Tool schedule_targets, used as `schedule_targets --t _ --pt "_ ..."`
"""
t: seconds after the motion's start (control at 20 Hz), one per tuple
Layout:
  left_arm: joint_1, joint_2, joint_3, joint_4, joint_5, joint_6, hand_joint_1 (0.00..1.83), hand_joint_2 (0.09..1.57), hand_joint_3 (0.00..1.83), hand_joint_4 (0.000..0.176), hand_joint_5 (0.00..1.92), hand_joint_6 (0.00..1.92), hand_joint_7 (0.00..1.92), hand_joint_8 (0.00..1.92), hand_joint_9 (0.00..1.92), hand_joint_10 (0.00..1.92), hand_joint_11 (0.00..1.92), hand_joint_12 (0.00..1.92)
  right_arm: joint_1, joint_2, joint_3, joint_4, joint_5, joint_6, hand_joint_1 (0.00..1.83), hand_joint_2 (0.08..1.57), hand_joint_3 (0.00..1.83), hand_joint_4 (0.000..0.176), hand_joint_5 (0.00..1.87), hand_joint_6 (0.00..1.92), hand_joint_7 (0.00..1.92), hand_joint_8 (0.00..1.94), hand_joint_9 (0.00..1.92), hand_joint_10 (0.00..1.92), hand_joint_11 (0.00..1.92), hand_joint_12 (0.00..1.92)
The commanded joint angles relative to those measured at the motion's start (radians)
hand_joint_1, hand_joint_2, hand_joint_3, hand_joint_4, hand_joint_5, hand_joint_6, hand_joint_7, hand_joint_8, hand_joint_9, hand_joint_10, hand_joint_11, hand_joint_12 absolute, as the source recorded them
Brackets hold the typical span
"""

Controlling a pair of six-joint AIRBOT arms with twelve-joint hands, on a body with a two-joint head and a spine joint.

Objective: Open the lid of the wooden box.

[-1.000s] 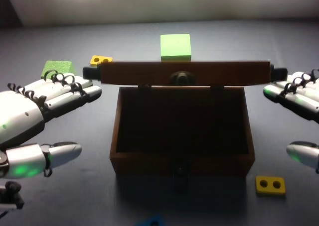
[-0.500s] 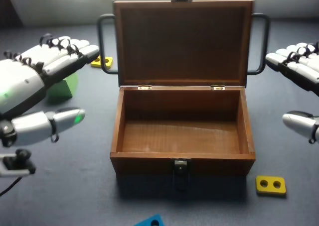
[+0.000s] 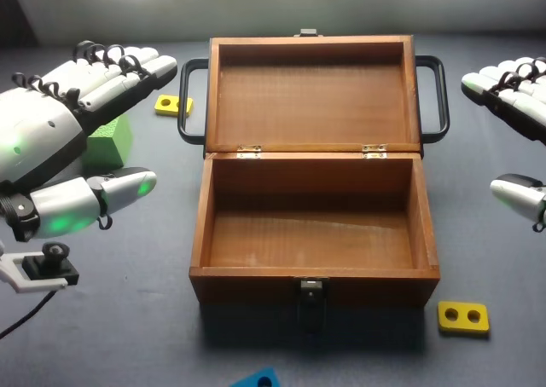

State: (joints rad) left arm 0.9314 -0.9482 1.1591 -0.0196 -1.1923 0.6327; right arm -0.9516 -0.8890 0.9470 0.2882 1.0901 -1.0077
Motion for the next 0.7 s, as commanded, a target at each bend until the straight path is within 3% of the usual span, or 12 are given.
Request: schedule_targets --t 0.0,0.25,0.3,0.35,0.4,0.45,0.5,0.55,0.6,0.65 --pt "-0.002 0.011 -0.002 -0.022 -0.157 0.004 0.34 1.40 0.00 0.000 0.00 0.00 0.00 0.00 0.00 0.00 0.00 0.00 0.013 0.016 -0.006 -0.003 0.156 -0.002 0.46 1.44 0.01 0.000 0.00 0.00 0.00 0.00 0.00 0.00 0.00 0.00" --pt "0.005 0.020 -0.018 -0.046 -0.226 0.028 0.23 1.40 0.00 0.000 0.00 0.00 0.00 0.00 0.00 0.00 0.00 0.00 0.005 0.058 -0.049 -0.006 0.252 -0.022 0.32 1.46 0.01 0.000 0.00 0.00 0.00 0.00 0.00 0.00 0.00 0.00" --pt "0.008 0.020 -0.020 -0.054 -0.243 0.030 0.21 1.40 0.00 0.000 0.00 0.00 0.00 0.00 0.00 0.00 0.01 0.00 0.001 0.063 -0.055 -0.008 0.270 -0.022 0.23 1.44 0.00 0.034 0.00 0.00 0.00 0.00 0.00 0.00 0.00 0.00" --pt "0.011 0.020 -0.022 -0.061 -0.261 0.033 0.18 1.40 0.00 0.000 0.00 0.00 0.00 0.00 0.00 0.00 0.00 0.00 -0.007 0.071 -0.062 -0.011 0.295 -0.022 0.15 1.43 0.00 0.043 0.00 0.00 0.00 0.00 0.00 0.00 0.00 0.00" --pt "0.013 0.020 -0.023 -0.066 -0.274 0.035 0.17 1.40 0.00 0.000 0.00 0.00 0.00 0.00 0.00 0.00 0.00 0.00 -0.013 0.077 -0.069 -0.013 0.316 -0.022 0.17 1.44 0.00 0.000 0.00 0.00 0.00 0.00 0.00 0.00 0.00 0.00" --pt "0.015 0.020 -0.025 -0.072 -0.287 0.038 0.18 1.41 0.00 0.000 0.00 0.00 0.00 0.00 0.00 0.00 0.00 0.00 -0.022 0.085 -0.076 -0.013 0.343 -0.023 0.17 1.43 0.00 0.000 0.00 0.00 0.00 0.00 0.00 0.00 0.00 0.00" --pt "0.017 0.020 -0.027 -0.077 -0.301 0.040 0.16 1.41 0.00 0.006 0.00 0.00 0.00 0.00 0.00 0.00 0.00 0.00 -0.032 0.094 -0.082 -0.013 0.369 -0.023 0.19 1.44 0.00 0.014 0.00 0.00 0.00 0.00 0.00 0.00 0.00 0.00" --pt "0.020 0.020 -0.028 -0.083 -0.318 0.040 0.10 1.40 0.00 0.032 0.00 0.00 0.00 0.00 0.00 0.00 0.00 0.00 -0.041 0.101 -0.088 -0.013 0.388 -0.024 0.13 1.40 0.00 0.033 0.00 0.00 0.00 0.00 0.00 0.00 0.00 0.00" --pt "0.023 0.020 -0.030 -0.088 -0.332 0.040 0.06 1.41 0.00 0.043 0.00 0.00 0.00 0.00 0.00 0.00 0.00 0.00 -0.050 0.108 -0.093 -0.014 0.406 -0.024 0.09 1.37 0.00 0.038 0.00 0.00 0.00 0.00 0.00 0.00 0.00 0.00" --pt "0.024 0.020 -0.031 -0.090 -0.344 0.040 0.06 1.42 0.01 0.053 0.00 0.00 0.00 0.00 0.00 0.00 0.00 0.00 -0.058 0.115 -0.098 -0.017 0.420 -0.024 0.09 1.37 0.00 0.023 0.00 0.00 0.00 0.00 0.00 0.00 0.00 0.00"
